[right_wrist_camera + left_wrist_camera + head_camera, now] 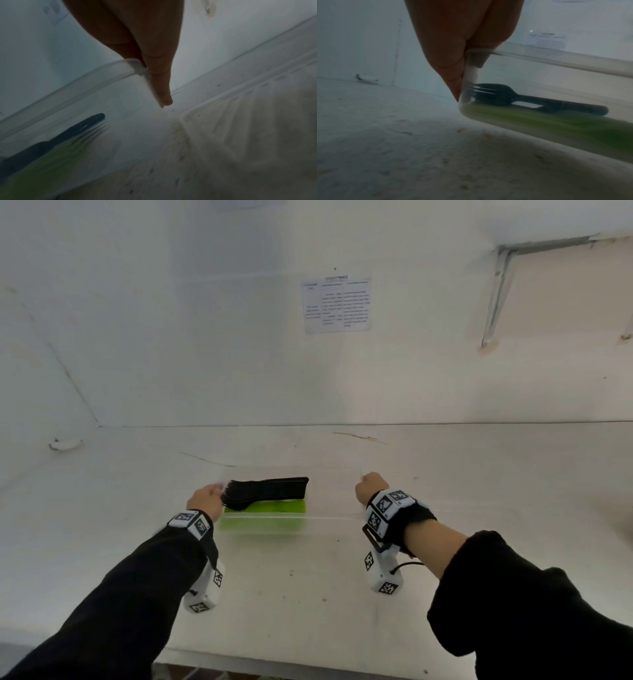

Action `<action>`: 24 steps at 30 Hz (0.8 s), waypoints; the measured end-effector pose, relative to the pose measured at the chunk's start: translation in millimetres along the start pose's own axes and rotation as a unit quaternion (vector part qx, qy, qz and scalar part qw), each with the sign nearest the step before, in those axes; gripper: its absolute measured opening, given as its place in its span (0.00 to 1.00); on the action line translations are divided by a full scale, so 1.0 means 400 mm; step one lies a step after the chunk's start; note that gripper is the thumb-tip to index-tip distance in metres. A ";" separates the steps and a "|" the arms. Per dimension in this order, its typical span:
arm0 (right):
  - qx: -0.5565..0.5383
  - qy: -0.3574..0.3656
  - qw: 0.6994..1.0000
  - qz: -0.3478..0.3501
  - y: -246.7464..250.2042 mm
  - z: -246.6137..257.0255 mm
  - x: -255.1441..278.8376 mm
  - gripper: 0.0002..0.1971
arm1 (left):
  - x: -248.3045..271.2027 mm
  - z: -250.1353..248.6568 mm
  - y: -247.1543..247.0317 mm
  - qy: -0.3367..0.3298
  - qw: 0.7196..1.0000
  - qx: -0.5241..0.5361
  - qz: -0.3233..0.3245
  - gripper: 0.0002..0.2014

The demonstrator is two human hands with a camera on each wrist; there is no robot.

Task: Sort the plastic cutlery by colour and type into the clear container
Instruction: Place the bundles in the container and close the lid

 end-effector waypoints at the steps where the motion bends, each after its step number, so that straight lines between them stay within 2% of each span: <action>1: 0.000 -0.005 1.000 0.007 -0.030 0.011 0.004 0.13 | -0.022 0.033 0.008 0.010 1.000 0.004 0.004 0.18; 6: -0.014 -0.026 0.999 0.014 -0.094 0.022 0.020 0.14 | -0.061 0.100 0.001 0.020 1.000 0.005 0.022 0.18; 8: -0.011 -0.019 1.000 0.000 -0.093 0.027 0.023 0.17 | -0.053 0.104 -0.011 0.016 0.999 0.002 0.032 0.19; 18: 0.018 0.012 1.000 -0.010 -0.091 0.028 0.050 0.17 | -0.018 0.088 -0.011 -0.010 0.999 -0.014 0.031 0.22; 21: 0.004 0.018 1.000 -0.017 -0.044 0.007 0.041 0.20 | 0.017 0.045 0.024 -0.032 0.999 -0.032 -0.012 0.28; 24: 0.009 0.039 0.997 -0.059 0.056 -0.022 0.014 0.21 | 0.077 -0.069 0.052 -0.092 0.994 -0.002 -0.066 0.26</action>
Point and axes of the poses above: each hand's wrist, its own x-axis away from the middle knuckle, its own y-axis out of the back of the hand, z = x × y, the point moved 9 cm from there along -x, towards the middle knuckle, and after that the axes turned 7 degrees about -z, right-handed, at the moved point
